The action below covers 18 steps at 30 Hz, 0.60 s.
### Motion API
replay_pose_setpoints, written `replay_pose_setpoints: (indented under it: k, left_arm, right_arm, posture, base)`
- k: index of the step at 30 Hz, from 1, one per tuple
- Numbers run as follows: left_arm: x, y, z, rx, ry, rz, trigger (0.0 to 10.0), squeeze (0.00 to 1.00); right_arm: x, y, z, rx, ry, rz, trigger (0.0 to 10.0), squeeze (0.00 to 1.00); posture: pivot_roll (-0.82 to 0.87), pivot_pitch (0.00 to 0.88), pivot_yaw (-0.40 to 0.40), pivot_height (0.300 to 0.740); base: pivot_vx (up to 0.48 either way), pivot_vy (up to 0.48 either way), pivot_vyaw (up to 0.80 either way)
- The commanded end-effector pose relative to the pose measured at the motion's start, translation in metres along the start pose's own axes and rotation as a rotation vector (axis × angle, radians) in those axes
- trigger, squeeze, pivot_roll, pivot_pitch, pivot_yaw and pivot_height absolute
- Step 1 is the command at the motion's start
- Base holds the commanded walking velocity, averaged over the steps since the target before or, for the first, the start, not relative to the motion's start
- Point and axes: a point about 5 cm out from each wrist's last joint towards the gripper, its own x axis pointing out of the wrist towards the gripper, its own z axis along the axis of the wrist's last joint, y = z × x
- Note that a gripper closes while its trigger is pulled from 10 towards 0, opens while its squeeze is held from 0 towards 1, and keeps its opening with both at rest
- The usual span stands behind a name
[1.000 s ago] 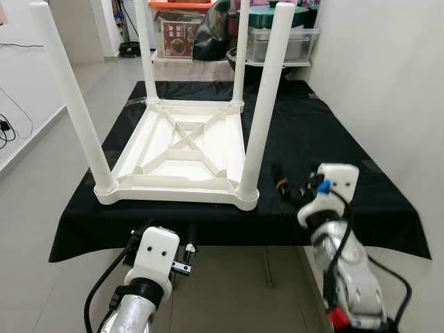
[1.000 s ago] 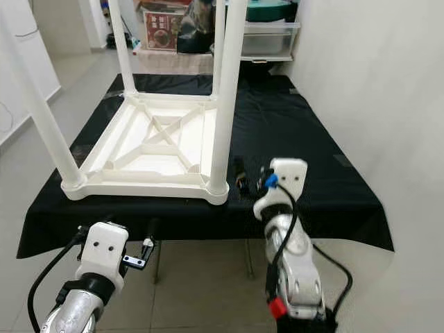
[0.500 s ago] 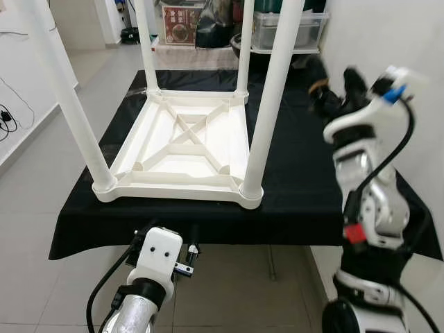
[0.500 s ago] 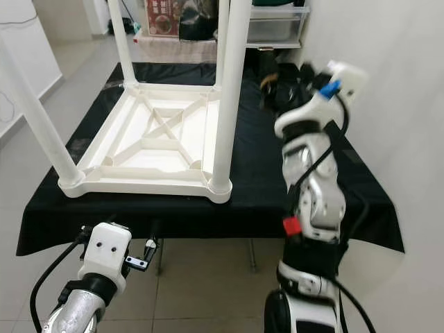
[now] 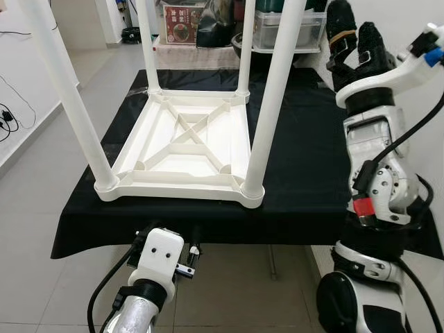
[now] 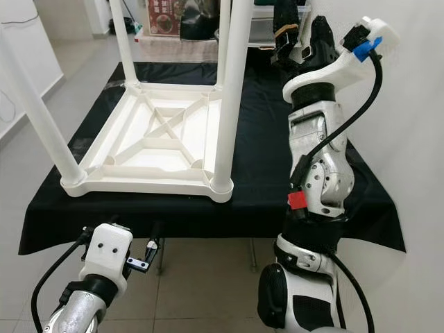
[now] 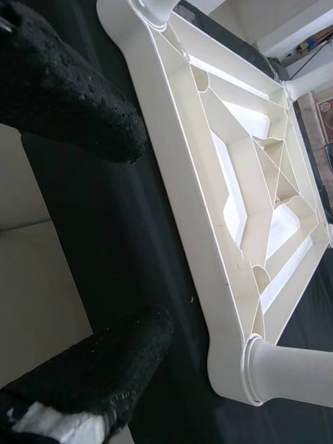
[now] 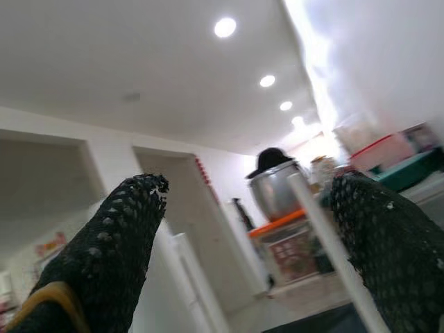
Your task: Building children table
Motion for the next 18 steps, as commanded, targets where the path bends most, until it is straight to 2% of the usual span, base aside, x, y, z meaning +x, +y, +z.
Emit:
replay_pose_setpoints:
  k: [1, 3, 4, 7, 10, 13, 18]
  left_arm:
    - [-0.001, -0.002, -0.003, 0.001, 0.018, -0.011, 10.0, 0.00]
    - [0.000, -0.002, -0.003, 0.002, 0.017, -0.013, 10.0, 0.00]
    - [0.000, -0.002, -0.003, 0.003, 0.018, -0.014, 10.0, 0.00]
    - [0.000, -0.002, -0.003, 0.002, 0.016, -0.014, 10.0, 0.00]
    - [-0.001, -0.002, -0.003, 0.001, 0.015, -0.013, 10.0, 0.00]
    - [-0.001, -0.003, -0.002, 0.001, 0.012, -0.011, 10.0, 0.00]
    - [-0.002, -0.003, -0.002, -0.001, 0.011, -0.011, 10.0, 0.00]
  right_arm:
    - [-0.004, 0.015, -0.007, 0.004, 0.030, 0.088, 10.0, 0.00]
    - [-0.006, 0.020, -0.012, -0.005, 0.050, 0.118, 10.0, 0.00]
    - [-0.011, 0.025, -0.022, -0.061, 0.090, 0.149, 10.0, 0.00]
    - [-0.013, 0.025, -0.030, -0.102, 0.119, 0.139, 10.0, 0.00]
    - [-0.014, 0.023, -0.034, -0.112, 0.131, 0.120, 10.0, 0.00]
    - [-0.013, 0.016, -0.042, -0.175, 0.164, 0.073, 10.0, 0.00]
    - [-0.014, 0.009, -0.050, -0.228, 0.200, 0.028, 10.0, 0.00]
  posture:
    - [0.09, 0.063, -0.039, 0.740]
    - [0.09, 0.064, -0.039, 0.740]
    - [0.10, 0.065, -0.039, 0.740]
    - [0.10, 0.066, -0.044, 0.740]
    - [0.10, 0.066, -0.044, 0.740]
    - [0.10, 0.064, -0.046, 0.740]
    - [0.10, 0.063, -0.049, 0.740]
  base:
    - [0.000, 0.000, 0.00]
    - [0.000, 0.000, 0.00]
    - [0.000, 0.000, 0.00]
    - [0.000, 0.000, 0.00]
    - [0.000, 0.000, 0.00]
    - [0.000, 0.000, 0.00]
    - [0.000, 0.000, 0.00]
